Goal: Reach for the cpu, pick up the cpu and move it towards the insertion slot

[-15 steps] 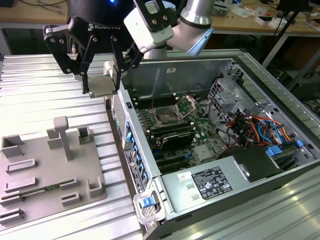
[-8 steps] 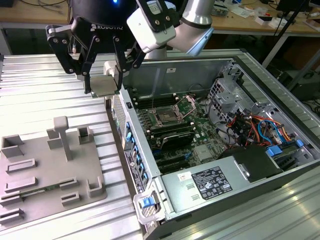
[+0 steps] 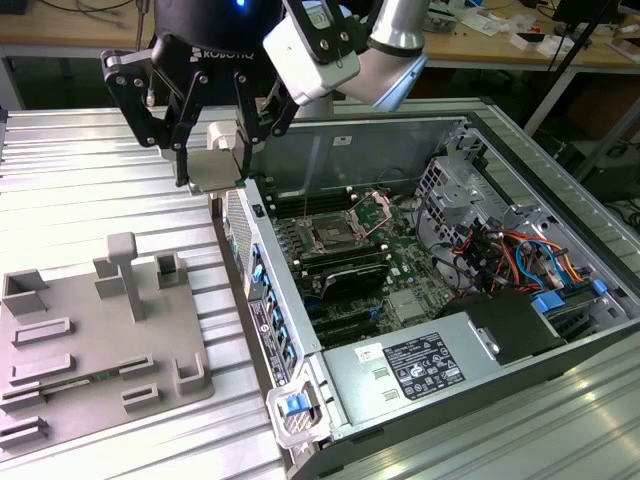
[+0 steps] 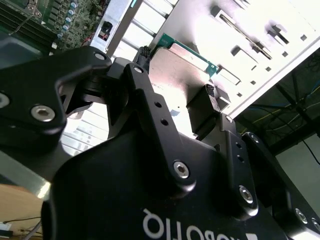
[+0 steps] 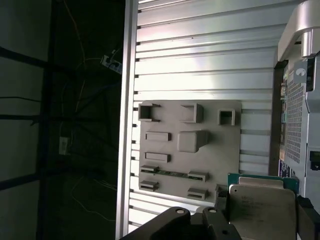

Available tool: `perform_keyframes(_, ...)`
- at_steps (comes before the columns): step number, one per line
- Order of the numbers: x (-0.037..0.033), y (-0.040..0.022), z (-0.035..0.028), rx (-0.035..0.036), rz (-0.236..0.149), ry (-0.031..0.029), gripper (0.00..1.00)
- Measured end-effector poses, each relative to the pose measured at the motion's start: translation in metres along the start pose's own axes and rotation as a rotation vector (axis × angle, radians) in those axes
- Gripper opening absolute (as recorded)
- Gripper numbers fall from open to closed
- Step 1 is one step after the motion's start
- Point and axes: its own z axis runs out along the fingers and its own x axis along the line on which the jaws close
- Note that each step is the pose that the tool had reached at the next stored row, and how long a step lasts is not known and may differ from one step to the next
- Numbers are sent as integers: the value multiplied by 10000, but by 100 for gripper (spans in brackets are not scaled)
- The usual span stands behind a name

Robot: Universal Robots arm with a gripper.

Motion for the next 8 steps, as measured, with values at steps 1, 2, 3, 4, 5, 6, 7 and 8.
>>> perform_keyframes(1,-9,-1,0,0,0,0,55)
perform_keyframes(2,-16,-1,-1,0,-1,0,55)
perform_keyframes(3,-21,-2,-1,0,0,0,55)
perform_keyframes(4,-26,-2,-1,0,0,0,55)
perform_keyframes(5,-31,-2,-1,0,1,0,55)
perform_keyframes(6,-43,-3,-2,0,0,0,55)
perform_keyframes(7,-50,-4,-2,0,0,0,55)
perform_keyframes(8,-58,-4,-2,-1,0,-1,55)
